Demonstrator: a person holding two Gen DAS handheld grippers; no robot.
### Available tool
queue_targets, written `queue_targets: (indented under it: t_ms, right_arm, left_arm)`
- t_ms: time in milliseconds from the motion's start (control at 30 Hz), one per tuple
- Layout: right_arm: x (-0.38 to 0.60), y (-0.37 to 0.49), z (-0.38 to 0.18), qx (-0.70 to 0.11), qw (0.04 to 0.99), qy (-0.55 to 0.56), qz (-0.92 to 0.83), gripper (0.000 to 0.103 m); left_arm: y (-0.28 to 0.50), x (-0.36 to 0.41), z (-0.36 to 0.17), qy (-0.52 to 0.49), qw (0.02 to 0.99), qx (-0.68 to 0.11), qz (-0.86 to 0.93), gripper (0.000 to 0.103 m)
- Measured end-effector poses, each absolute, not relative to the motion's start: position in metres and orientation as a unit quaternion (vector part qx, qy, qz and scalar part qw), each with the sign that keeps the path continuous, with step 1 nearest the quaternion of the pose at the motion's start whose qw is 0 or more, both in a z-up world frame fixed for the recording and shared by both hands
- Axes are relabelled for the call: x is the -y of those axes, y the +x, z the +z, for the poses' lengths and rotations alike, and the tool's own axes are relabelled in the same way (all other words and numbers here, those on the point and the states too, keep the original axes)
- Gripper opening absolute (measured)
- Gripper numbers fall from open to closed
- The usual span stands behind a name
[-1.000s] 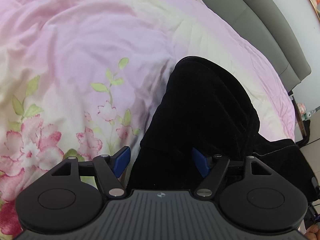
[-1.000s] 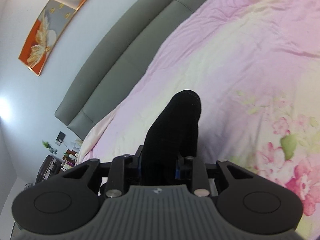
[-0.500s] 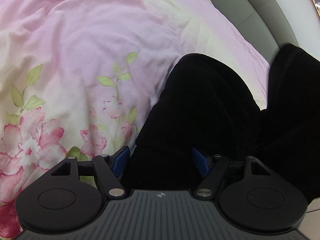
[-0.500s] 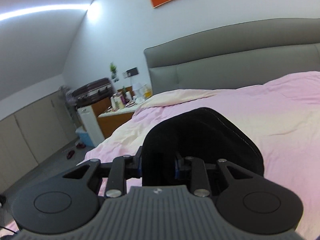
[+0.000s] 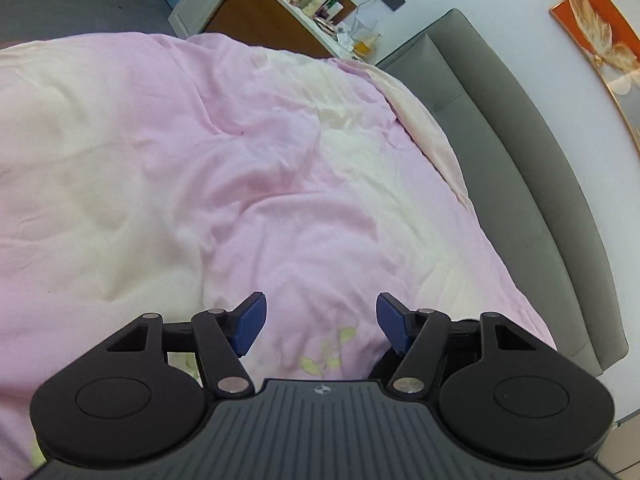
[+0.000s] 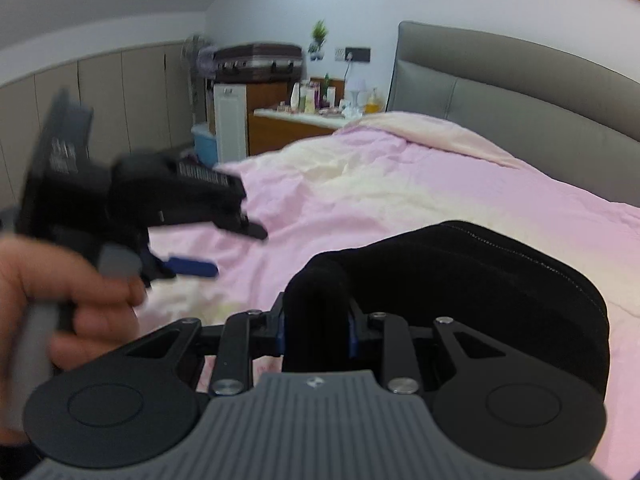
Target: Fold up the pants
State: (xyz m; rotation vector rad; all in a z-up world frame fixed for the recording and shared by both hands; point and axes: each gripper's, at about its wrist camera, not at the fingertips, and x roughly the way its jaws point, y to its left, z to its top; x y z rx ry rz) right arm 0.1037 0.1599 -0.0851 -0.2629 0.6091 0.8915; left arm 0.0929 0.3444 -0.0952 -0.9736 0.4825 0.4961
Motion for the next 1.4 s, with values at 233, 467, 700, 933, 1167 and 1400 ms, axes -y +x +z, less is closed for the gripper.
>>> queue_targets:
  t_ms: [233, 467, 700, 933, 1167, 1400]
  right_arm:
    - [-0.184, 0.083, -0.154, -0.254, 0.819, -0.273, 0.436, 0.029]
    - [-0.171, 0.079, -0.128, -0.254, 0.832, -0.260, 0.420, 0.039]
    - [-0.114, 0.058, -0.090, -0.239, 0.849, -0.222, 0.415, 0.040]
    - [-0.063, 0.049, -0.079, -0.246, 0.869, -0.202, 0.379, 0.044]
    - [-0.040, 0.050, -0.092, -0.262, 0.876, -0.222, 0.339, 0.044]
    - [-0.059, 0.050, -0.104, -0.249, 0.867, -0.265, 0.339, 0.043]
  left_arm:
    - [0.099, -0.344, -0.103, -0.456, 0.824, -0.248, 0.226, 0.073]
    - [0.103, -0.339, -0.103, -0.446, 0.833, -0.255, 0.203, 0.073]
    - [0.113, -0.315, -0.091, -0.400, 0.865, -0.273, 0.133, 0.075]
    - [0.110, -0.291, -0.087, -0.401, 0.861, -0.313, 0.034, 0.084]
    - [0.109, -0.260, -0.095, -0.365, 0.856, -0.364, -0.033, 0.086]
    - [0.126, -0.256, -0.119, -0.399, 0.828, -0.392, -0.044, 0.086]
